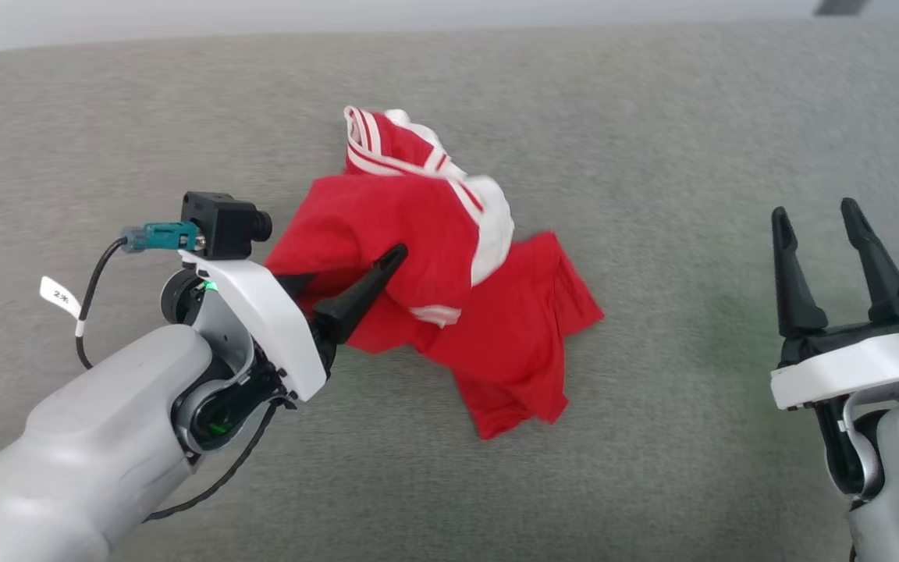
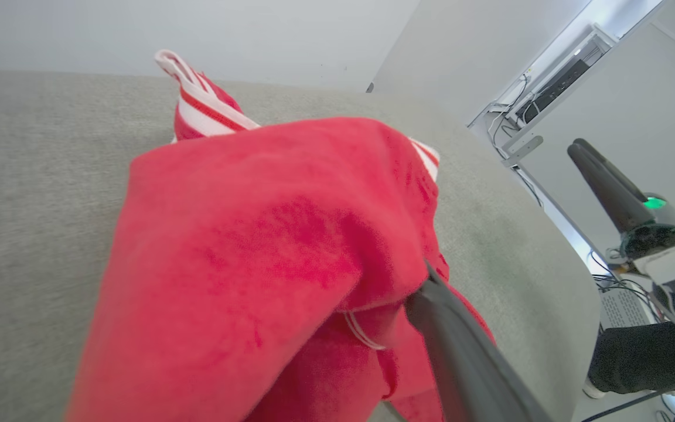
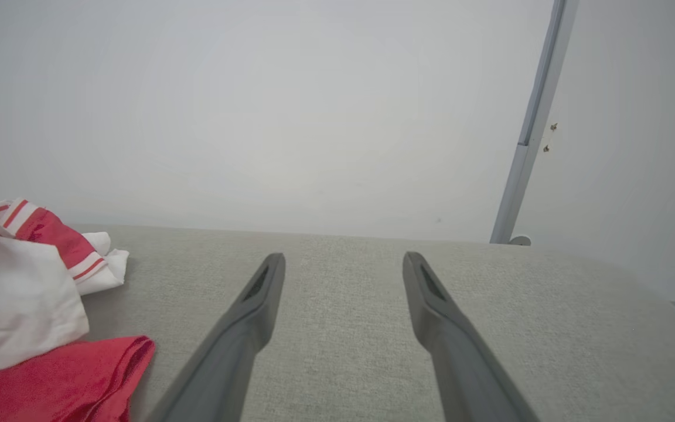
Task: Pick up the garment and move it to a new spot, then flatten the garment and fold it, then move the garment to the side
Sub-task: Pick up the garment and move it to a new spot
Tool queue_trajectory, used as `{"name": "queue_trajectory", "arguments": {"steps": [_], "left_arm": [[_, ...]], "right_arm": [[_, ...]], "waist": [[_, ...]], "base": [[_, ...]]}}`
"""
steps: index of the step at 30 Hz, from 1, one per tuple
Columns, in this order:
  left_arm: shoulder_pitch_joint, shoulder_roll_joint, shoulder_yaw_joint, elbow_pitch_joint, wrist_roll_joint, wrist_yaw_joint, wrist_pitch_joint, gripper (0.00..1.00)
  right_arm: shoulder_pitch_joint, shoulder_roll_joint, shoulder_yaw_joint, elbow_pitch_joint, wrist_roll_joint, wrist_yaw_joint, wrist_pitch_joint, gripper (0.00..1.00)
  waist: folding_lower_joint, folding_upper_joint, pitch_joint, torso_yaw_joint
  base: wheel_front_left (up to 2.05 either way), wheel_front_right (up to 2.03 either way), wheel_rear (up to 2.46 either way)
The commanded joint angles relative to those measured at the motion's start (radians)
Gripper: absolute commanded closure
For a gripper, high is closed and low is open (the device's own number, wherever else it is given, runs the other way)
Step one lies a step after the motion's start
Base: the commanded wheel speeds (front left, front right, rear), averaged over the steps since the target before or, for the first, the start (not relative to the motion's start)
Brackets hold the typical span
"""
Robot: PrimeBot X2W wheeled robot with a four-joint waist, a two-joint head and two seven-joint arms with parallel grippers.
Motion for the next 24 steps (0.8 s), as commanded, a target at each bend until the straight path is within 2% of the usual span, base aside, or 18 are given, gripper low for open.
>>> {"name": "queue_trajectory", "arguments": {"steps": [1, 6, 12, 19, 24], "left_arm": [[0.004, 0.008, -0.004, -0.017, 0.013, 0.002, -0.011, 0.0], [-0.045, 0.034, -0.035, -0.053, 0.067, 0.002, 0.015, 0.0], [-0.18, 0.043, -0.074, -0.04, 0.181, 0.002, 0.136, 0.0], [-0.342, 0.082, -0.063, -0.049, 0.174, 0.002, 0.24, 0.0], [-0.389, 0.099, -0.056, -0.048, 0.154, 0.002, 0.257, 0.0]], "right_arm": [[0.011, -0.001, 0.007, -0.002, -0.005, 0.0, -0.005, 0.0], [0.021, -0.004, 0.007, -0.003, -0.007, 0.0, -0.005, 0.0], [0.013, 0.003, 0.016, -0.007, -0.006, 0.0, -0.005, 0.0], [0.002, 0.033, 0.015, -0.016, 0.003, 0.0, -0.005, 0.0], [0.014, 0.051, 0.008, -0.015, 0.003, 0.0, -0.005, 0.0]], "waist": [[0.0, 0.0, -0.023, 0.032], [0.0, 0.0, -0.037, 0.048], [0.0, 0.0, -0.034, 0.034], [0.0, 0.0, -0.008, -0.017], [0.0, 0.0, -0.004, -0.04]], "base": [[0.0, 0.0, 0.0], [0.0, 0.0, 0.0], [0.0, 0.0, 0.0], [0.0, 0.0, 0.0], [0.0, 0.0, 0.0]]}}
